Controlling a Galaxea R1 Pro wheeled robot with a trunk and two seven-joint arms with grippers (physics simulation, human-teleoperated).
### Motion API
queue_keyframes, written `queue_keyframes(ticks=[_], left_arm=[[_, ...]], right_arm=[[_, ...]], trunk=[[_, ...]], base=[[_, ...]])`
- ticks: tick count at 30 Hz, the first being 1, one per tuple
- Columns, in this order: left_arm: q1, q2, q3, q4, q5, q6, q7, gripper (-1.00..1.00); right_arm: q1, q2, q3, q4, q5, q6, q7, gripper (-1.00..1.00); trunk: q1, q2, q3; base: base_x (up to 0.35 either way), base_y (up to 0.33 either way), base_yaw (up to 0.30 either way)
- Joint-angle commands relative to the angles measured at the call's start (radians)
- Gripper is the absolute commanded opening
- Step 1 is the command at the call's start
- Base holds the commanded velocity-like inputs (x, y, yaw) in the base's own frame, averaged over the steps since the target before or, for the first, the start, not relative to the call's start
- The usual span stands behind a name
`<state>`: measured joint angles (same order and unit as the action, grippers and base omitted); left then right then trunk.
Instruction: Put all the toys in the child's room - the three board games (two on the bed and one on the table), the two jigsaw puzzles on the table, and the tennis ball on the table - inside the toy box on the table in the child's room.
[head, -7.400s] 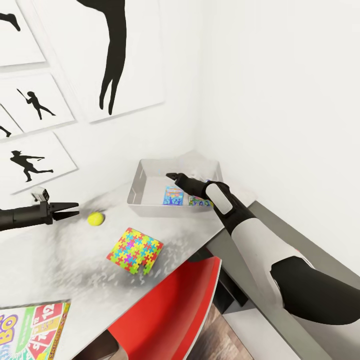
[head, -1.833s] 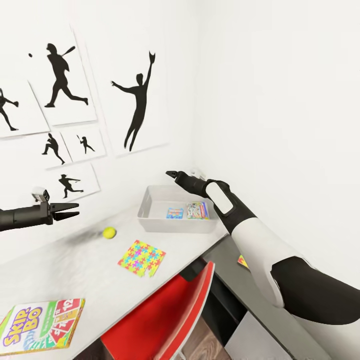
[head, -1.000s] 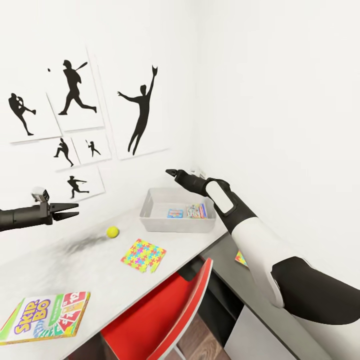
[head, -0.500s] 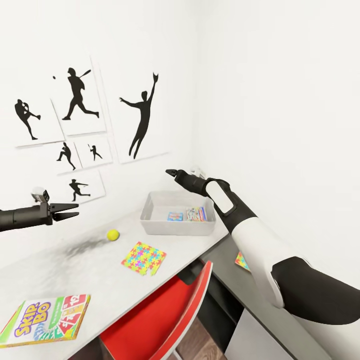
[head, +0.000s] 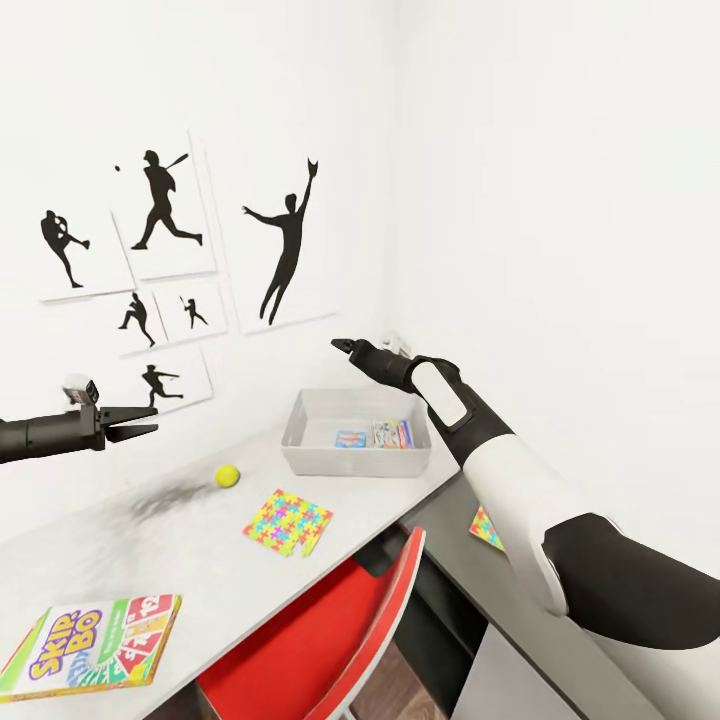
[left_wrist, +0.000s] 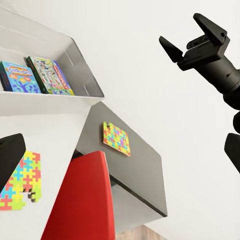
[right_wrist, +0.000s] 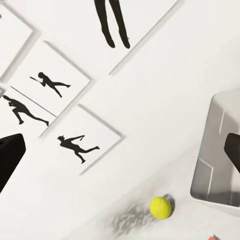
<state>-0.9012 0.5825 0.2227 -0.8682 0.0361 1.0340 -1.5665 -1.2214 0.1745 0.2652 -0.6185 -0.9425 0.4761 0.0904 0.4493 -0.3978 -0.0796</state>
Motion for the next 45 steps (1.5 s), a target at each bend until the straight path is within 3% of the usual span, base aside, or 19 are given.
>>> queue_keyframes(ticks=[1,45], left_arm=[[-0.001,0.0,0.0,0.0,-0.001,0.011,-0.004,1.0],[0.004,0.003,0.001,0.0,-0.001,0.009,-0.004,1.0]], right_arm=[[-0.001,0.0,0.0,0.0,0.0,0.002,0.002,1.0],[0.02,0.0,-0.002,0.0,0.001,0.004,0.002,1.0]], trunk=[[0.001,-0.002,-0.001],[0.001,-0.002,0.073]], base=[[0.0,0.0,0.0],[-0.003,0.0,0.0]])
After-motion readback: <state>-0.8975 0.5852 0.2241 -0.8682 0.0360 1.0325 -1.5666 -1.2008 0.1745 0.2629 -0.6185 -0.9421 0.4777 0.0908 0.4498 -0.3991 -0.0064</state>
